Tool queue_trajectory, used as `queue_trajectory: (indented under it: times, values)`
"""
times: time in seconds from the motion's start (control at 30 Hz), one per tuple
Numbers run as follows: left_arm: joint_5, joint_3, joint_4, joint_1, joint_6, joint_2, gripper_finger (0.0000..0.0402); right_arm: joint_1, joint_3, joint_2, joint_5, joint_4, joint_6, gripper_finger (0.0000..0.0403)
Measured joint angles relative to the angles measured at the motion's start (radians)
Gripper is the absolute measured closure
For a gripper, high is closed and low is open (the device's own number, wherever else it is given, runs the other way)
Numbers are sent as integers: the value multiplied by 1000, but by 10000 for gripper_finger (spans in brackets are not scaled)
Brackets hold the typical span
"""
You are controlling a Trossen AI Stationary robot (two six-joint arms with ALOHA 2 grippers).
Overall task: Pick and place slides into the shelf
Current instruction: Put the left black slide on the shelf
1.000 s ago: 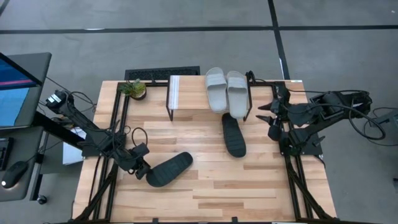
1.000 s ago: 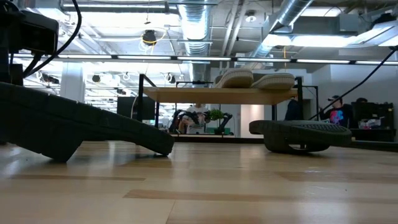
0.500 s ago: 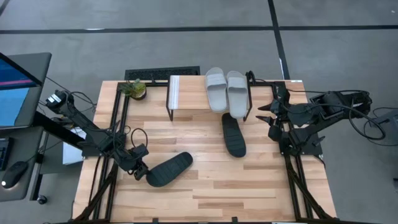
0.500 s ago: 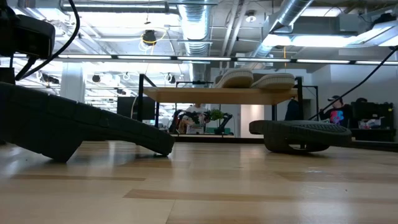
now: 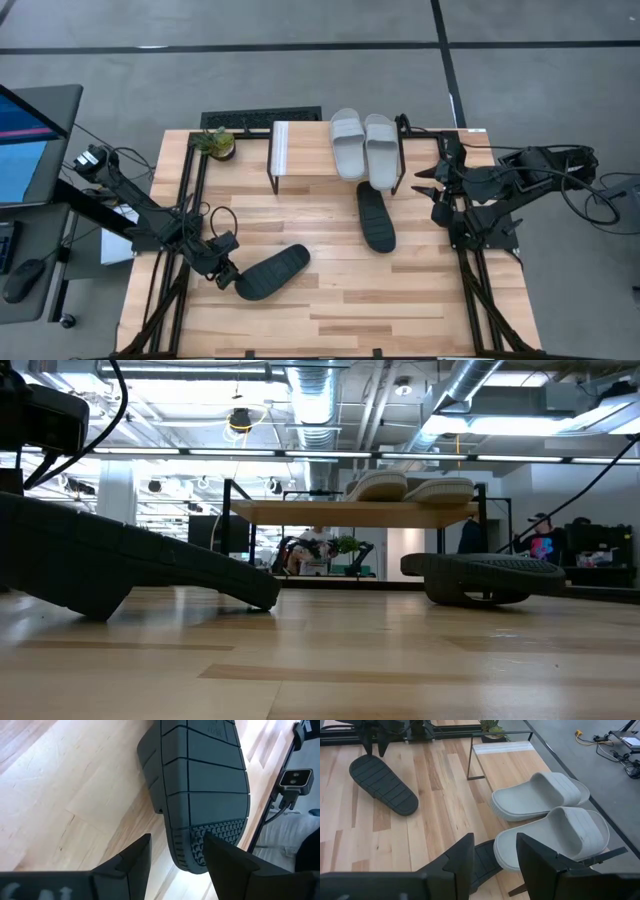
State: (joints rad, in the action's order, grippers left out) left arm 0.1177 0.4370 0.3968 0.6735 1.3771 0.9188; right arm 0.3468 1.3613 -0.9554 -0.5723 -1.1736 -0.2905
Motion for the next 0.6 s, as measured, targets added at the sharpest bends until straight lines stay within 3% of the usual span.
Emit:
queue_trajectory:
  times: [0.2, 0.6]
  values:
    - [-32, 0, -22, 0, 32, 35, 234, 0, 0, 0, 0, 0, 0, 264]
    - [-101, 0, -216, -7, 14, 233, 234, 0, 0, 0, 0, 0, 1, 261]
